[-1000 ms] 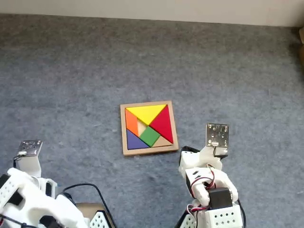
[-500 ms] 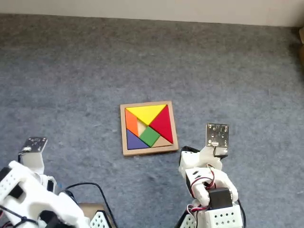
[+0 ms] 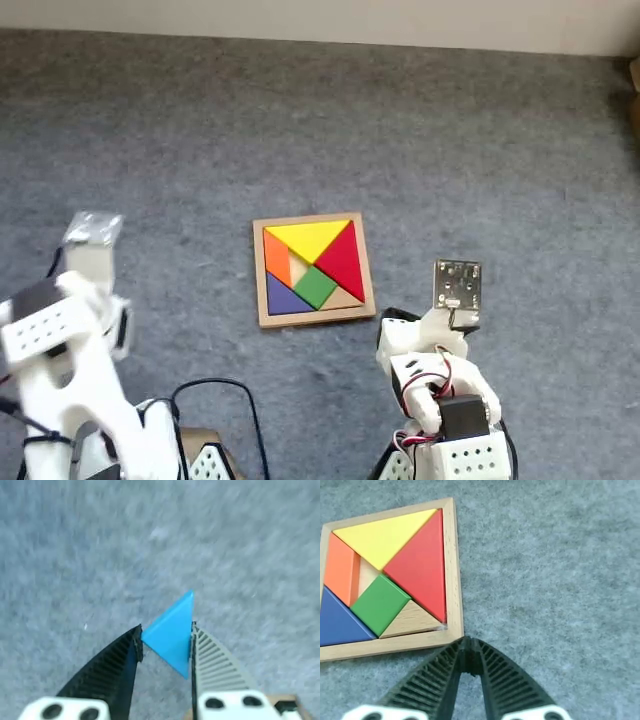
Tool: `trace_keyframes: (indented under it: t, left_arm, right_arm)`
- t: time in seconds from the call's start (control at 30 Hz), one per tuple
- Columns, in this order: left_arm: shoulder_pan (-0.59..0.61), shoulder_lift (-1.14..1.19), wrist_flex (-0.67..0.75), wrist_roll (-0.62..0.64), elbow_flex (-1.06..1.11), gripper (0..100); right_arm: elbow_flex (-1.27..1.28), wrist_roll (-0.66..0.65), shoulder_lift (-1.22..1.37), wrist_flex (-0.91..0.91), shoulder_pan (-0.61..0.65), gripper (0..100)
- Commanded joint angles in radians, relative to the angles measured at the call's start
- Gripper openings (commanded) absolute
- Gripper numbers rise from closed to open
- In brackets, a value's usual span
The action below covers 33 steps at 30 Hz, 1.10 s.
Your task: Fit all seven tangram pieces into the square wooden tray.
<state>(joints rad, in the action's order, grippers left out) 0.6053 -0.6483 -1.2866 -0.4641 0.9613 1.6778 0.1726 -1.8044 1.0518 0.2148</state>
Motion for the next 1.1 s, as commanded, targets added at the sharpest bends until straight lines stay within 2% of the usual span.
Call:
trace_keyframes:
  t: [0.0,0.2,0.57,0.7,0.87,1.07]
  left_arm:
    - [-0.269,-0.005,0.017,0.163,-0.096,5]
    - [-0.529,-0.004,0.176,0.29,-0.097,5]
    - [-0.737,-0.002,0.319,0.356,-0.104,5]
    - [-0.794,-0.002,0.347,0.35,-0.105,5]
    - [-0.845,0.005,0.405,0.206,-0.107,5]
    - [-0.878,0.24,0.41,0.123,-0.249,5]
  right_arm:
    - [0.136,-0.011,0.007,0.008,-0.016,0.4]
    - [0.136,-0.011,0.007,0.008,-0.016,0.4]
    - [0.136,-0.011,0.007,0.008,-0.016,0.4]
    - [0.136,-0.011,0.007,0.008,-0.016,0.4]
    - [0.136,-0.011,0.007,0.008,-0.016,0.4]
    - [0.136,-0.011,0.007,0.008,-0.016,0.4]
